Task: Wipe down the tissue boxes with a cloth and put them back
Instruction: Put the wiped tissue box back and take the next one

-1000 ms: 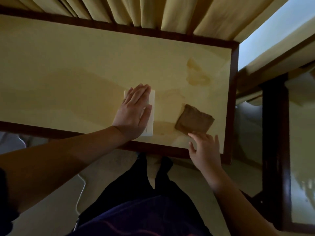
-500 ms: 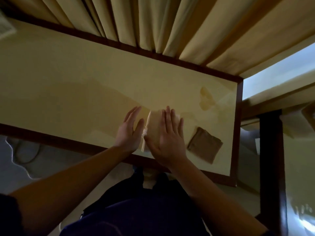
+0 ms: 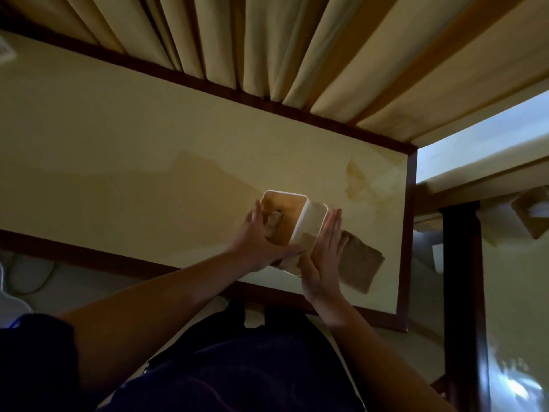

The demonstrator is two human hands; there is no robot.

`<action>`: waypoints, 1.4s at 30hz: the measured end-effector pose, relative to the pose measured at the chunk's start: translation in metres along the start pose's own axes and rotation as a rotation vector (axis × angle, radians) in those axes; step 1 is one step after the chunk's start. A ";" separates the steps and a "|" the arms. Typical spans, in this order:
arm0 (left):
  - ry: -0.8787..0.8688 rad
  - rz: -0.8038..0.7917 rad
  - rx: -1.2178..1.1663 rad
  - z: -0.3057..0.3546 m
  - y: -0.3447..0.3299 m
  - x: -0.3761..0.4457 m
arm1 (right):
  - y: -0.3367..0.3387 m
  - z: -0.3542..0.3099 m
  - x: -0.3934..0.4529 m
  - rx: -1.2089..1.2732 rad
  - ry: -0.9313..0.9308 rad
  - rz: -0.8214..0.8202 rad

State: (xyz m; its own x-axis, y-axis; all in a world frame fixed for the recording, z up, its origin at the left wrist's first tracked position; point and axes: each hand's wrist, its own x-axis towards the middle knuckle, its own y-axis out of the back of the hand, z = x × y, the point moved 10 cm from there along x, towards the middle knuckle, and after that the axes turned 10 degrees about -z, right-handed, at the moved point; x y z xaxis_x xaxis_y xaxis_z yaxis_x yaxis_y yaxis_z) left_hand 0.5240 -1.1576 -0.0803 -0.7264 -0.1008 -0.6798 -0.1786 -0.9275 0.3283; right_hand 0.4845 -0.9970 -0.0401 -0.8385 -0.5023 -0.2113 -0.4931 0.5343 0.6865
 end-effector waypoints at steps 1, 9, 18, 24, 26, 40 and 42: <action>0.009 0.036 0.078 0.005 0.003 0.001 | -0.003 0.004 0.004 0.008 -0.019 -0.011; 0.075 0.225 0.571 0.024 0.037 -0.004 | -0.062 0.043 0.029 -0.069 -0.246 -0.308; -0.036 0.197 0.707 0.057 0.038 0.002 | -0.010 0.082 0.015 -0.263 -0.010 -0.237; -0.220 0.082 0.814 0.123 0.018 0.038 | 0.020 0.188 -0.022 -0.557 -0.010 -0.357; -0.253 0.039 0.833 0.141 0.010 0.060 | 0.016 0.198 -0.020 -0.608 -0.014 -0.392; -0.320 0.142 0.823 0.161 0.019 0.248 | 0.012 0.176 0.066 -0.512 -0.220 -0.181; -0.298 0.181 0.824 0.145 0.026 0.254 | 0.015 0.175 0.084 -0.515 -0.222 -0.158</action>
State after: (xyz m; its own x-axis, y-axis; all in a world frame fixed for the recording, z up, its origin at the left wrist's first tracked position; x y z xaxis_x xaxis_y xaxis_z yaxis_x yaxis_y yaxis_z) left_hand 0.2386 -1.1549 -0.1499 -0.9115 -0.0161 -0.4110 -0.3812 -0.3421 0.8589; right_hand 0.3664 -0.9118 -0.1695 -0.8200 -0.3646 -0.4412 -0.4862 0.0370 0.8731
